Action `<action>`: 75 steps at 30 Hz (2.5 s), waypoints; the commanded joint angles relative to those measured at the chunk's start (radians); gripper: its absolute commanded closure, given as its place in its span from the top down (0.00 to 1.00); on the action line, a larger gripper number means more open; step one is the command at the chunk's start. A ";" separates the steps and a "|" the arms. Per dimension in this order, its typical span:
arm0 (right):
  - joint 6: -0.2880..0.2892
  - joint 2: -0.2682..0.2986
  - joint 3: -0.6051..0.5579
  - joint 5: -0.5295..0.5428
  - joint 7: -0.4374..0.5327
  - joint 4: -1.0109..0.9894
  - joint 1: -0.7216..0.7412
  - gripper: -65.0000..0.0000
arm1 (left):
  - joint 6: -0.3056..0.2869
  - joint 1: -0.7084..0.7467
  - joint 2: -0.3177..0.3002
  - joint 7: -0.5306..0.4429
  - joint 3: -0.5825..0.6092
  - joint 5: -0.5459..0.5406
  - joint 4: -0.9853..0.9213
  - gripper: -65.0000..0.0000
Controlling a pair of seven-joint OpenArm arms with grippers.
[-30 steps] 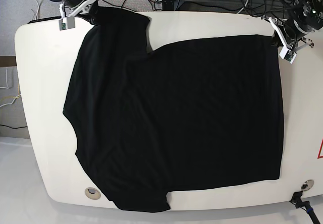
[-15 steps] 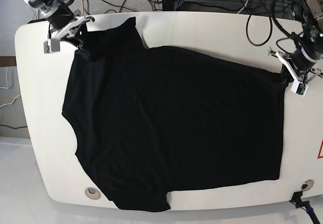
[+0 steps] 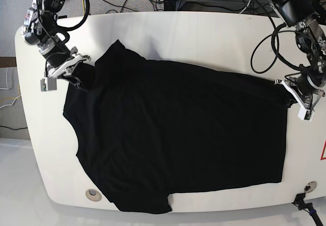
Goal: Fold the T-shirt properly
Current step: 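Drag the held shirt edges with both grippers toward the hem, then pull the shirt back with both grippers, spreading it flat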
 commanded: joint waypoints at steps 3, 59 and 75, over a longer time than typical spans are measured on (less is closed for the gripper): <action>0.012 0.013 0.002 0.023 0.019 -0.086 0.107 0.00 | -0.001 -0.076 -0.016 -0.018 -0.003 -0.012 -0.106 0.00; 0.012 0.076 -0.027 -0.600 -0.011 -0.100 0.297 0.72 | -0.001 -0.045 -0.248 -0.532 0.195 0.198 -0.155 0.52; 0.018 0.073 -0.031 -0.599 0.143 -0.323 0.227 0.72 | -0.001 0.102 -0.221 -0.534 0.190 0.196 -0.027 0.52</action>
